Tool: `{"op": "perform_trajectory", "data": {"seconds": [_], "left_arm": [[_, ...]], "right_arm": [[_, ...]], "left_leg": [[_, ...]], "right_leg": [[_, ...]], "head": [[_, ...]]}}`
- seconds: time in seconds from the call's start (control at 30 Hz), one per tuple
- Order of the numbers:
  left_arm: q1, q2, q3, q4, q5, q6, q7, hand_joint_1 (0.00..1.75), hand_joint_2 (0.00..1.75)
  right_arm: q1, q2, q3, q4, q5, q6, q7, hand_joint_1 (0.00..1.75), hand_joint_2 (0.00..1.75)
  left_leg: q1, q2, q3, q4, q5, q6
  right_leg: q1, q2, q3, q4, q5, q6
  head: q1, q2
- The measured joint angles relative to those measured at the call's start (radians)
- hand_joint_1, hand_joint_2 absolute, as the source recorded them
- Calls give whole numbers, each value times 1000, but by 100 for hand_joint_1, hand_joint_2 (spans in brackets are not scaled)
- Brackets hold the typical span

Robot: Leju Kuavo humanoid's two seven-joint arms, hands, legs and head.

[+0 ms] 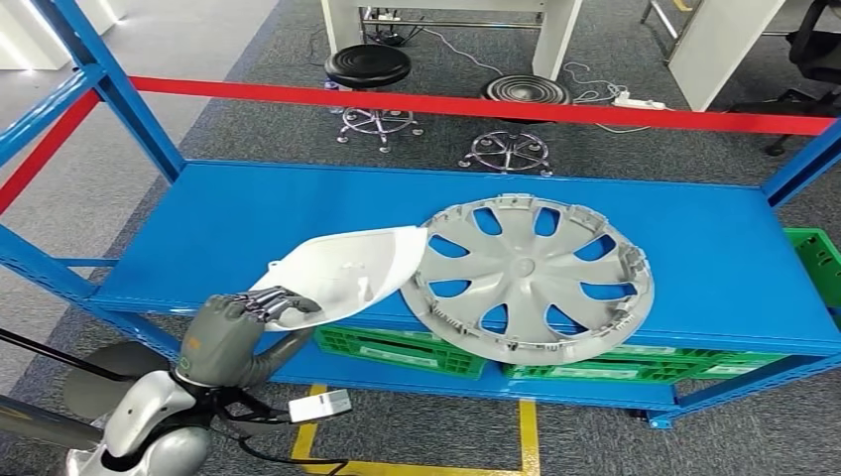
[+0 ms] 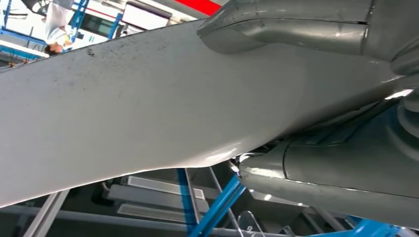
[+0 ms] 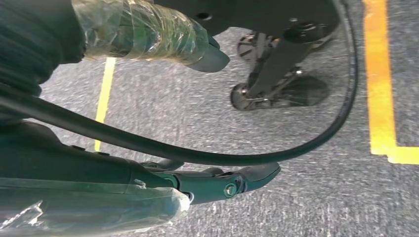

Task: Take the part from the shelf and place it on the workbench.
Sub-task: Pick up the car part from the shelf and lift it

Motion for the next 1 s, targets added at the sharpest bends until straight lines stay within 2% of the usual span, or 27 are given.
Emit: {"op": "perform_trajectory", "data": {"seconds": [0.07,0.1,0.13,0.2,0.23,0.27,0.3,0.37,0.4,0.43,0.47,0.53,0.57,0.6,0.67,0.7,0.73,0.77,0.8,0.83,0.9,0.93,0.97,1.0], "left_arm": [[14,-1,-6,-17,5,13,-6,175,175],[21,-2,-8,-26,9,20,-9,175,175],[28,-4,-10,-33,13,25,-12,175,175],[46,-6,-12,-41,19,33,-18,175,175],[55,-6,-13,-43,23,36,-21,175,175],[64,-7,-13,-44,26,40,-24,175,175],[72,-7,-13,-47,29,44,-28,175,175],[86,-7,-13,-55,34,52,-36,175,175],[92,-7,-13,-60,35,56,-38,175,175],[96,-7,-12,-66,36,58,-40,175,175],[99,-7,-12,-71,37,60,-41,175,175],[105,-7,-12,-78,39,61,-43,175,175],[108,-7,-12,-81,40,62,-45,175,175],[112,-7,-12,-84,40,63,-48,175,175],[119,-7,-11,-89,42,64,-54,175,175],[122,-7,-11,-91,44,64,-56,175,175],[125,-6,-10,-91,47,65,-57,175,175],[129,-6,-10,-91,50,65,-57,175,175],[132,-6,-9,-92,54,66,-58,175,175],[135,-6,-8,-92,59,66,-59,175,175],[137,-6,-4,-96,74,67,-62,175,175],[139,-6,0,-99,83,68,-64,175,175],[141,-6,4,-101,92,70,-66,175,175],[144,-5,8,-102,99,72,-67,175,175]], "right_arm": [[1,-1,-8,0,-5,13,-16,0,175],[2,-1,-12,0,-6,20,-23,0,175],[3,-2,-15,0,-8,25,-29,0,175],[5,-3,-22,0,-11,36,-38,0,175],[8,-3,-25,0,-13,40,-42,0,175],[10,-3,-27,0,-14,45,-46,0,175],[12,-3,-30,0,-17,49,-50,0,175],[12,-4,-35,0,-22,56,-60,0,175],[11,-4,-38,0,-23,58,-65,0,175],[10,-4,-41,0,-24,59,-68,0,175],[10,-4,-43,0,-24,59,-70,0,175],[11,-4,-44,0,-24,59,-74,0,175],[11,-3,-45,0,-23,57,-77,0,175],[11,-3,-46,0,-23,55,-80,0,175],[10,-3,-49,0,-19,50,-84,0,175],[11,-3,-50,0,-16,48,-84,0,175],[11,-3,-52,0,-13,47,-83,0,175],[11,-3,-52,0,-10,46,-81,0,175],[11,-3,-53,0,-8,45,-80,0,175],[11,-3,-53,0,-6,44,-79,0,175],[10,-1,-53,0,-3,42,-78,0,175],[10,0,-53,0,-1,41,-78,0,175],[10,1,-53,0,0,40,-78,0,175],[9,3,-53,0,2,39,-78,0,175]], "left_leg": [[4,2,3,-14,12,11],[7,4,4,-22,17,17],[10,5,4,-28,22,21],[8,7,-1,-29,25,23],[8,7,-3,-29,27,22],[8,7,-5,-29,28,20],[9,7,-7,-28,31,17],[10,7,-9,-26,34,9],[10,6,-11,-24,36,3],[8,5,-14,-21,39,-4],[7,3,-16,-19,43,-11],[8,1,-20,-16,50,-23],[10,1,-25,-11,43,-29],[11,1,-33,7,21,-34],[13,1,-64,100,-65,-43],[14,1,-83,167,-110,-46],[14,2,-95,225,-141,-47],[14,2,-93,255,-151,-46],[14,2,-75,249,-142,-43],[12,1,-38,204,-119,-36],[6,2,59,59,-77,-16],[2,2,93,2,-66,-10],[-2,2,110,-32,-63,-5],[-5,2,112,-43,-63,-3]], "right_leg": [[-1,0,-4,6,-9,6],[0,0,-15,29,-29,7],[0,1,-35,75,-62,7],[1,1,-90,207,-132,8],[1,1,-110,258,-149,10],[1,1,-114,276,-147,11],[0,0,-100,255,-125,12],[-2,1,-26,121,-64,13],[-2,3,10,60,-43,11],[-2,5,33,18,-34,7],[0,8,40,3,-35,2],[2,8,28,5,-29,-13],[2,7,20,6,-26,-23],[1,5,14,5,-20,-33],[2,0,1,5,-5,-48],[5,-1,-8,6,3,-51],[7,-3,-18,7,10,-53],[10,-4,-28,9,17,-54],[13,-4,-37,10,23,-54],[16,-4,-44,11,29,-54],[22,-4,-55,11,41,-52],[22,-4,-58,11,47,-48],[21,-4,-61,10,54,-42],[20,-4,-63,9,61,-36]], "head": [[0,0],[2,0],[5,0],[9,0],[9,0],[9,0],[10,0],[10,0],[10,0],[10,0],[10,0],[10,0],[9,0],[8,0],[4,0],[4,0],[4,0],[4,0],[4,0],[4,0],[4,0],[4,0],[4,0],[4,0]]}}
